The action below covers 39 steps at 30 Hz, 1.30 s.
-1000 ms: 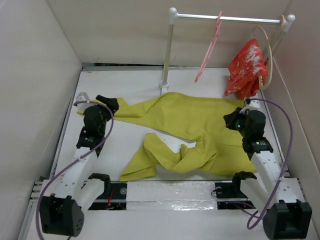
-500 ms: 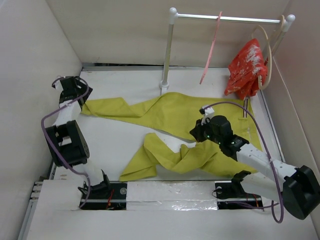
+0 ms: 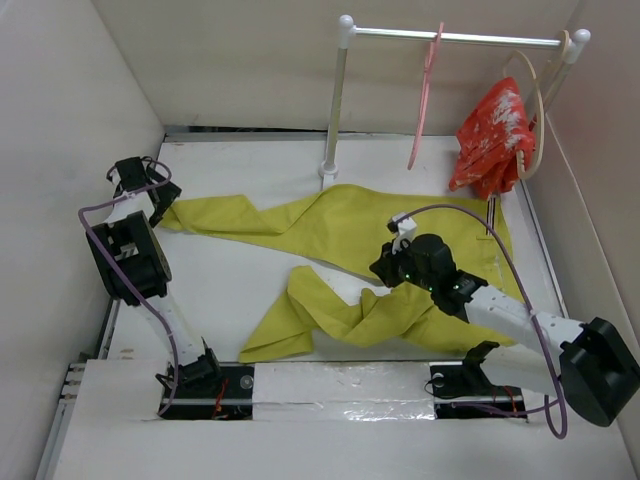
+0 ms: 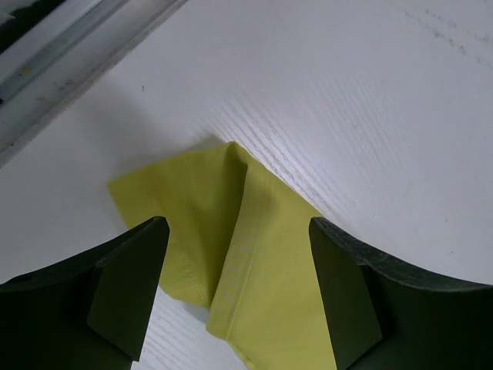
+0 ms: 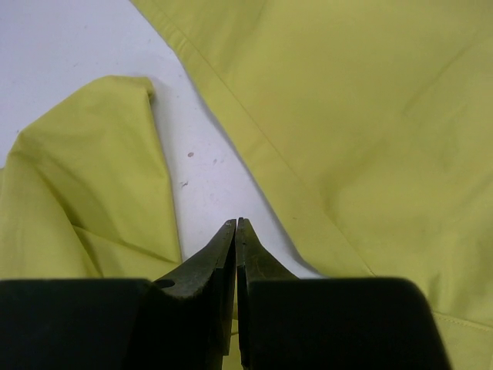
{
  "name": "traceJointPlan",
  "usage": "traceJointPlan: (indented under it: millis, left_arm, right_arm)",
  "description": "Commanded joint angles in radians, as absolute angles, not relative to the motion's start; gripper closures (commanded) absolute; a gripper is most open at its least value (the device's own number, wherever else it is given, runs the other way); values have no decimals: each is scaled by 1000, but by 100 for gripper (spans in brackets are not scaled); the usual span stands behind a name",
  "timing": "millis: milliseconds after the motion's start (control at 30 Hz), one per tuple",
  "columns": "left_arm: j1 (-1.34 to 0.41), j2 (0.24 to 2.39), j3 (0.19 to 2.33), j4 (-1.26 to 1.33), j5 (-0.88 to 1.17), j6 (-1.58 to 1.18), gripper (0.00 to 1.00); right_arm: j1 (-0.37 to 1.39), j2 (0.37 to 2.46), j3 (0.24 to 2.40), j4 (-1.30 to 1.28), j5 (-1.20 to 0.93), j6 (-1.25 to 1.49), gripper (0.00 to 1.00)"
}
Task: Place the trousers on the hanger
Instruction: Flatten out the trousers at the center of the board.
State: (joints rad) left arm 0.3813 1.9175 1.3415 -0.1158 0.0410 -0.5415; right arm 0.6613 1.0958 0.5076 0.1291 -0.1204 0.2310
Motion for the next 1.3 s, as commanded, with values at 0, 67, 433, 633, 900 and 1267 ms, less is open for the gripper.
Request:
traceJointPlan:
  millis: [0,67,433,633,900,1267]
  left_arm:
    - [383,1939,1385,-86,89,-523,29]
    - [383,1960,1387,-57,124,-525,30]
    - [365,2028,1377,49,169,-546,73]
    - [344,1950,1442,75,213,-591,100]
    - [261,1686,1685,53,318,-617,100]
    - [354,1600,1160,235,221,-679,100]
  right_arm:
    - [678,1104,505,206,-121,212,91]
    - [678,1115,506,212,-120,212,91]
    - [696,1186,526,222,-104,207,91]
    - [696,1213,532,232,-101,203,91]
    - [696,1195,534,216,-87,201,91]
    - [706,1178,529,206,-81,196,91]
